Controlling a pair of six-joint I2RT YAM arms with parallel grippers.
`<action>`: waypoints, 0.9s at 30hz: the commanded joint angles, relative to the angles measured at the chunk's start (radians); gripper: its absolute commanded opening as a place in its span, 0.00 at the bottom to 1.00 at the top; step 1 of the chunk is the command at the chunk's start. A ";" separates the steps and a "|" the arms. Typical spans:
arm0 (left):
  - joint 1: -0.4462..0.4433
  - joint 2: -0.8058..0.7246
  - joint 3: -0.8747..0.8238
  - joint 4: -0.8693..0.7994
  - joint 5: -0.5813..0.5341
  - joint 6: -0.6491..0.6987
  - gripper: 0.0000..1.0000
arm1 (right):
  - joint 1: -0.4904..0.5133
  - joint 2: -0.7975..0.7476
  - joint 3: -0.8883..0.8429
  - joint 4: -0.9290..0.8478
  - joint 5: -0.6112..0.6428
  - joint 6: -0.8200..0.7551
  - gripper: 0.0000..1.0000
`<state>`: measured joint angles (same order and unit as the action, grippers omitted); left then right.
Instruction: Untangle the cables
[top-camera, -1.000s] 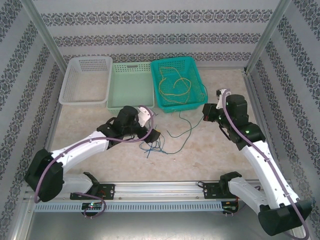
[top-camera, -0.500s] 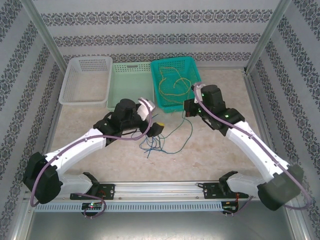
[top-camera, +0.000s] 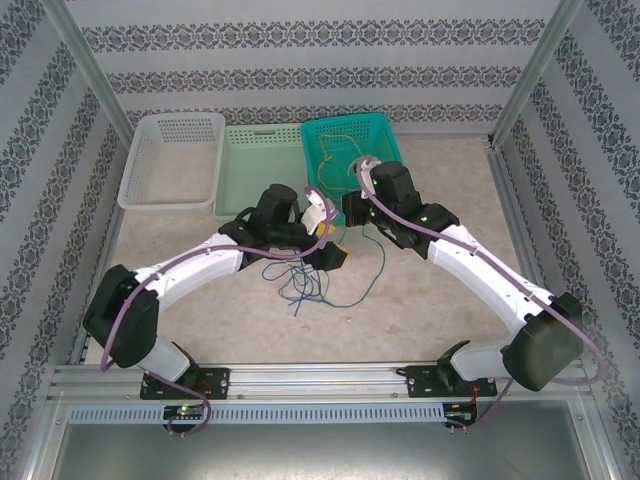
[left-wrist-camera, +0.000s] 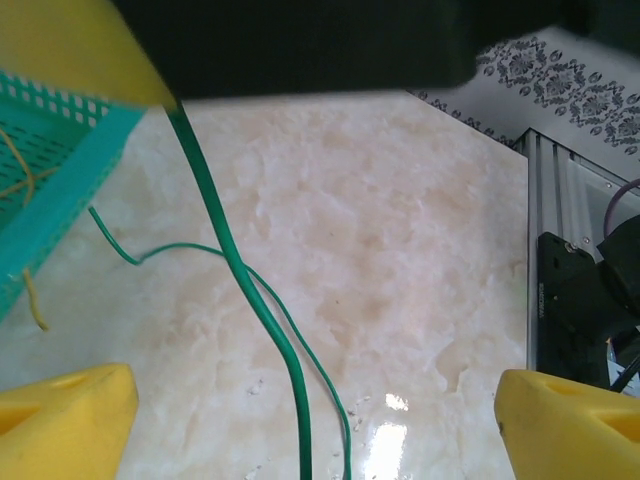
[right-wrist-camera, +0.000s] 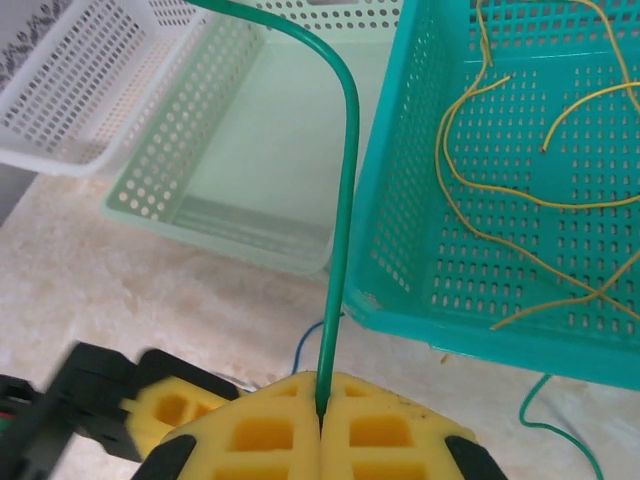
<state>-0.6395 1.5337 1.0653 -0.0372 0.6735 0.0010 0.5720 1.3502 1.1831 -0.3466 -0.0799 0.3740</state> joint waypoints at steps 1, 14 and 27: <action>0.003 0.017 0.022 0.011 0.031 -0.017 0.88 | -0.003 0.003 0.033 0.056 -0.046 0.062 0.00; 0.024 -0.056 -0.001 -0.074 -0.215 0.033 0.00 | -0.032 0.022 0.027 0.042 -0.038 0.099 0.29; 0.418 -0.046 0.222 -0.266 -0.437 0.073 0.00 | -0.090 0.001 -0.063 0.051 -0.033 0.096 0.87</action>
<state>-0.2859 1.4582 1.2167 -0.2379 0.2993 0.0574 0.4904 1.3651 1.1465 -0.3023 -0.1020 0.4622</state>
